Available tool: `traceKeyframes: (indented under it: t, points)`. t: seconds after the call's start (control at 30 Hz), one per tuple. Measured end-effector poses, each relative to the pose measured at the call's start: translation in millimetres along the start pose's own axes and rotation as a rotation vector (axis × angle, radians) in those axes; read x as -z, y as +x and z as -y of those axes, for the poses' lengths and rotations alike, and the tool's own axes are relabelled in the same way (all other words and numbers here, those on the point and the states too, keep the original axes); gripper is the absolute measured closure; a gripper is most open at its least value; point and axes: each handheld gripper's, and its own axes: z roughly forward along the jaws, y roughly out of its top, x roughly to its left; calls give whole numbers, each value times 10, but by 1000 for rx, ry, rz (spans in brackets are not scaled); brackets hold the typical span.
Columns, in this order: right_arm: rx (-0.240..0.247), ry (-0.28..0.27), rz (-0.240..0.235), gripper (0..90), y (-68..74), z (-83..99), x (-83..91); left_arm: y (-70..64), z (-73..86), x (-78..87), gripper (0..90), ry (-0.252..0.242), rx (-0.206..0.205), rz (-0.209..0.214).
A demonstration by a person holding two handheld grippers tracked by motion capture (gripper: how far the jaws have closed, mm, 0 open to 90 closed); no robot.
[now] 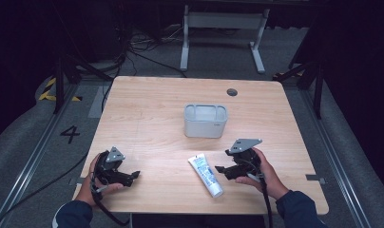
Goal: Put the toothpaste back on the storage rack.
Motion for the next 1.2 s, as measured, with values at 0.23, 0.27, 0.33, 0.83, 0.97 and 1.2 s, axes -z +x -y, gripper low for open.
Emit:
traceKeyframes:
  t: [0.23, 0.27, 0.33, 0.83, 0.97, 1.2]
  points:
    - [12, 15, -28, 283, 118, -100, -102, -2, 0, 0, 2, 0, 3, -1]
    - [15, 18, -27, 283, 128, -104, -118, -1, 0, 0, 2, 0, 2, -1]
    - [18, 30, -36, 283, 152, -110, -148, -1, 0, 0, 2, 0, 3, -1]
    - [26, 88, -59, 282, 265, -147, -369, 7, -2, -1, 1, 1, -4, 4]
    - [21, 106, -65, 273, 283, -156, -416, 6, -2, -3, 1, 0, -2, 6]
    - [29, 175, -73, 266, 322, -169, -538, 7, -2, -3, 1, 0, -3, 6]
